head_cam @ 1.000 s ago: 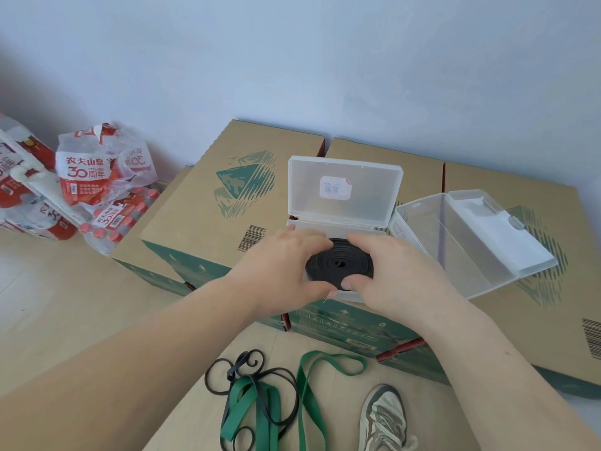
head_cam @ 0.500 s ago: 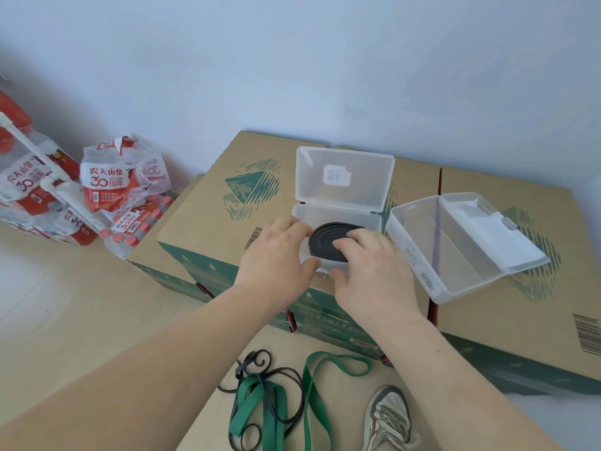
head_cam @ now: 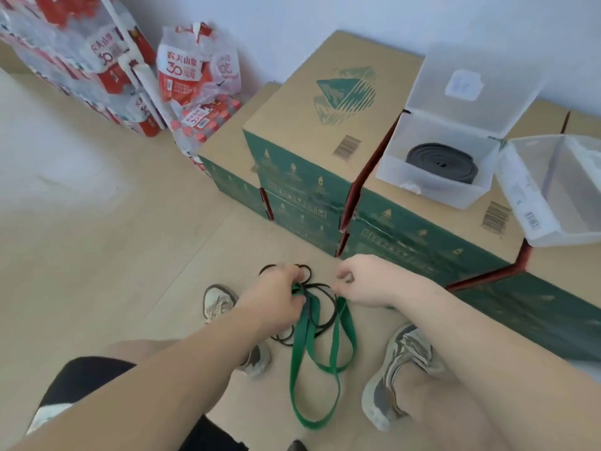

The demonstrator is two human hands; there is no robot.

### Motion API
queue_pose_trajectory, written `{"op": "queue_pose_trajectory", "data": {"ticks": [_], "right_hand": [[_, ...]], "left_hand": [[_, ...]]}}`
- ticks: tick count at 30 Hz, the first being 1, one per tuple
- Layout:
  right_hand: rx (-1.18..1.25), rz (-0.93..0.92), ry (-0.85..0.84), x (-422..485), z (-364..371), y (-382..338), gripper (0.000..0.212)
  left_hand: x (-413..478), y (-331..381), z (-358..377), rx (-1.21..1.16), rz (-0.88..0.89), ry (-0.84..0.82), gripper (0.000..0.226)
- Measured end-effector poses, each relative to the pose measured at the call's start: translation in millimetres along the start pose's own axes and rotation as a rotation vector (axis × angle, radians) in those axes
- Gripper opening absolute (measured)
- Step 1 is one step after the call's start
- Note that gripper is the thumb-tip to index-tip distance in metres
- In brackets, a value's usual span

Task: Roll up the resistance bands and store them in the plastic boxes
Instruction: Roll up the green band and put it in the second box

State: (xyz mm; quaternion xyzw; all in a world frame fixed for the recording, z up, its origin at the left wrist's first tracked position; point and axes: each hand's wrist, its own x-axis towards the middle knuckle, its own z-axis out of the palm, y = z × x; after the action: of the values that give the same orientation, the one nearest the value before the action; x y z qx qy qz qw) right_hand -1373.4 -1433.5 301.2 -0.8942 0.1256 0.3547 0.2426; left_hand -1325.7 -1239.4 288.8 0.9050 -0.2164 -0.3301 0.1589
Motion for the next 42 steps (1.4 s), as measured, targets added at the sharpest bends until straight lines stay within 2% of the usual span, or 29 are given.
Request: {"op": "queue_pose_trajectory", "data": {"ticks": [4,11,15,20,29,31,37,40,42], "right_hand": [[0.115,0.124,-0.194,44,34,16,0.041],[0.344,0.407,-0.057,131,83,61,0.033],[0.484,0.494,-0.015,172,115,81,0.041],[0.663,0.564,-0.099,202,145,96,0.057],[0.952,0.662,-0.168,216,191,108,0.059],[1.007,0.678,-0.127,214,192,110,0.057],[1.336,0.758,0.232,192,183,107,0.03],[1.482,0.786,0.288,163,154,91,0.026],[1.536,0.779,0.265,143,133,79,0.021]], "left_hand": [[28,-29,27,0.004,-0.008,-0.094,0.051],[102,-38,65,0.083,0.07,-0.141,0.056],[135,-40,94,0.14,0.103,-0.199,0.054],[154,-48,120,0.15,0.081,-0.251,0.057],[148,-59,141,0.121,0.045,-0.274,0.048],[144,-56,142,0.112,0.049,-0.282,0.046],[132,-44,129,0.094,0.107,-0.24,0.05],[114,-31,109,0.111,0.143,-0.222,0.051],[98,-22,91,0.1,0.166,-0.194,0.052]]}}
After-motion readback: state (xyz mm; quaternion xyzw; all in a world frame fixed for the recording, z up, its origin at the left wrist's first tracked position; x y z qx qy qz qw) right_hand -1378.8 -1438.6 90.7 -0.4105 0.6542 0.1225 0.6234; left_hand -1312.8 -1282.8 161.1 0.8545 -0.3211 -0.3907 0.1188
